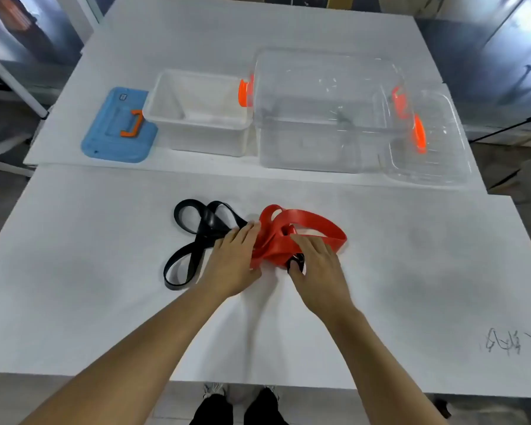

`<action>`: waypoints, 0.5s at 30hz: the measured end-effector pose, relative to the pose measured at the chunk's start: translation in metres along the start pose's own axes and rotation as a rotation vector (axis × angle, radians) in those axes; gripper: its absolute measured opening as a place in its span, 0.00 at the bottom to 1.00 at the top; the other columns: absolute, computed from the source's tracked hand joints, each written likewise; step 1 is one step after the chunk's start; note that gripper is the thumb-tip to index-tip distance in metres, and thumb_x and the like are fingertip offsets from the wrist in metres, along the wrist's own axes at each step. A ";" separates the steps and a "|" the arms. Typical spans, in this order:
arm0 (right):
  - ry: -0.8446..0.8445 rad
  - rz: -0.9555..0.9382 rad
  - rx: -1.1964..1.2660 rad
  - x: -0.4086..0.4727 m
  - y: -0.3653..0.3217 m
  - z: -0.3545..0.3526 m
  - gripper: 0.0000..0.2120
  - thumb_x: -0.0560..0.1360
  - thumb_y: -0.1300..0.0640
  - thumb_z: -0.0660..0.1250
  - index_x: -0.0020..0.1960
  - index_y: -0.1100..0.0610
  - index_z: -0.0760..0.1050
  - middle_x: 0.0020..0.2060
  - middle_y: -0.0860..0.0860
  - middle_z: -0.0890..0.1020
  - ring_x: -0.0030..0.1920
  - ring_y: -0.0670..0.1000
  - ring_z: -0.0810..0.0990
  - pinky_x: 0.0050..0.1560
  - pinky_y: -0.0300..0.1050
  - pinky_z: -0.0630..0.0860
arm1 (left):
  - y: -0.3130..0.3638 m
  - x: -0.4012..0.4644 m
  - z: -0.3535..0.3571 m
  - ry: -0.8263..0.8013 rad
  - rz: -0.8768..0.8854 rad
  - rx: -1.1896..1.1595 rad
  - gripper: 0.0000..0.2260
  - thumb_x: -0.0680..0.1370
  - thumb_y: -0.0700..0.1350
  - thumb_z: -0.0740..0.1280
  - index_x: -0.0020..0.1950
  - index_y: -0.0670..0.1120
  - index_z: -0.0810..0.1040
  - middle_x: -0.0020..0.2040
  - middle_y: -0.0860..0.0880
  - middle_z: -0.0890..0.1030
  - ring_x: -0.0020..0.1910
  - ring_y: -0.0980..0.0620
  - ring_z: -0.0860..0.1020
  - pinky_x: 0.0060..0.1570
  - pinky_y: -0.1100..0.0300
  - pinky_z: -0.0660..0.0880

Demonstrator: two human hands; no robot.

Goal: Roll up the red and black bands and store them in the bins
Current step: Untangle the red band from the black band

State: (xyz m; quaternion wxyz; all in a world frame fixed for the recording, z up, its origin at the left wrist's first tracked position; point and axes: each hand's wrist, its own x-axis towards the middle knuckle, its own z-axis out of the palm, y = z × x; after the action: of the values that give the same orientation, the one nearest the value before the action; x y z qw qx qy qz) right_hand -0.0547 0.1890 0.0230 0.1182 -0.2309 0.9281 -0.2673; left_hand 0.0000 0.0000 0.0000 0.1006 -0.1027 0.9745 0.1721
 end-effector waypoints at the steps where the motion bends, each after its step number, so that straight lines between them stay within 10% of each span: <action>1: -0.016 -0.014 -0.025 0.007 0.002 0.003 0.27 0.77 0.58 0.68 0.76 0.51 0.70 0.69 0.49 0.76 0.65 0.57 0.75 0.67 0.50 0.70 | -0.002 0.006 0.002 -0.041 -0.004 0.008 0.43 0.75 0.54 0.69 0.83 0.51 0.47 0.83 0.51 0.56 0.81 0.43 0.57 0.74 0.46 0.62; 7: -0.148 -0.077 -0.277 0.031 0.006 0.020 0.36 0.73 0.54 0.72 0.79 0.49 0.64 0.73 0.53 0.74 0.70 0.59 0.73 0.74 0.58 0.63 | -0.024 0.021 0.020 -0.166 -0.019 0.050 0.47 0.73 0.55 0.73 0.83 0.57 0.45 0.81 0.54 0.59 0.79 0.44 0.60 0.74 0.46 0.60; 15: -0.162 0.008 -0.164 0.026 0.005 0.020 0.24 0.78 0.52 0.66 0.73 0.49 0.68 0.57 0.50 0.78 0.57 0.56 0.77 0.62 0.53 0.69 | -0.018 0.002 0.027 -0.121 -0.128 0.139 0.36 0.77 0.63 0.64 0.81 0.63 0.50 0.57 0.49 0.77 0.58 0.44 0.75 0.63 0.44 0.65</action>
State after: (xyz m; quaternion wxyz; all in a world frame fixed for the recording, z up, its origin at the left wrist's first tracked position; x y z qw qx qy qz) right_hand -0.0719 0.1712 0.0009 0.1748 -0.2568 0.9351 -0.1705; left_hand 0.0066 -0.0071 -0.0312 0.1767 -0.1468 0.9678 0.1030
